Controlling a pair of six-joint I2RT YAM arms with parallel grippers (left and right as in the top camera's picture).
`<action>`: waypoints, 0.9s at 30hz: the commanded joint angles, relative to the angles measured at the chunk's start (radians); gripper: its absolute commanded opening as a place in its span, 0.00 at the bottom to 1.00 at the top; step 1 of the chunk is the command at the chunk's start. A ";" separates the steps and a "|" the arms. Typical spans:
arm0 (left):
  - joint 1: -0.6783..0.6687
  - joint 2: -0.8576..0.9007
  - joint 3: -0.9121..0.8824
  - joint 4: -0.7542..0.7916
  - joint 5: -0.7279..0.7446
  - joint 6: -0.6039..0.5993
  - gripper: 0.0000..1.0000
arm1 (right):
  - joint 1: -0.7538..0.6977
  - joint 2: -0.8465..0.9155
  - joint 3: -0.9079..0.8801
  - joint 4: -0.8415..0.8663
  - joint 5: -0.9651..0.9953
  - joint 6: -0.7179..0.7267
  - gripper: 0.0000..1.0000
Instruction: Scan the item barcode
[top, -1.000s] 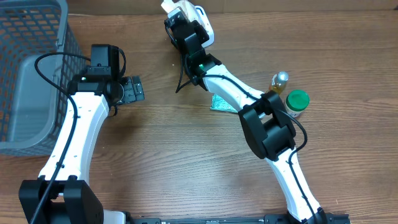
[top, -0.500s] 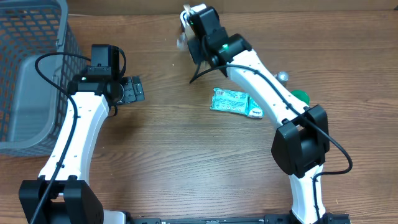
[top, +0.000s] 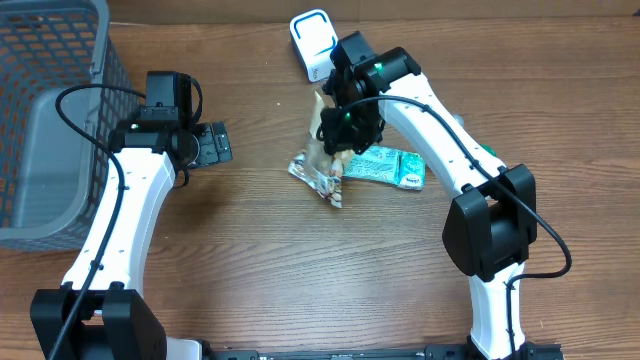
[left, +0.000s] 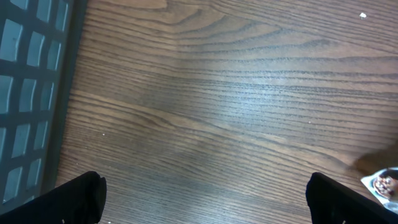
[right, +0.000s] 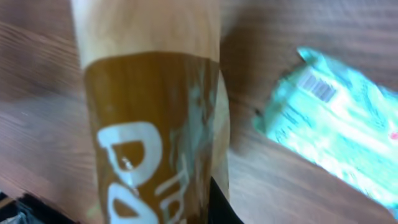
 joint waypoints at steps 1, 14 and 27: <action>-0.007 0.005 0.006 0.001 -0.013 -0.010 1.00 | 0.001 -0.018 0.009 -0.022 0.030 0.010 0.09; -0.007 0.005 0.006 0.001 -0.013 -0.010 1.00 | 0.001 -0.018 0.009 -0.067 0.261 0.088 1.00; -0.007 0.005 0.006 0.001 -0.013 -0.010 0.99 | 0.001 -0.018 0.009 -0.013 0.328 0.104 1.00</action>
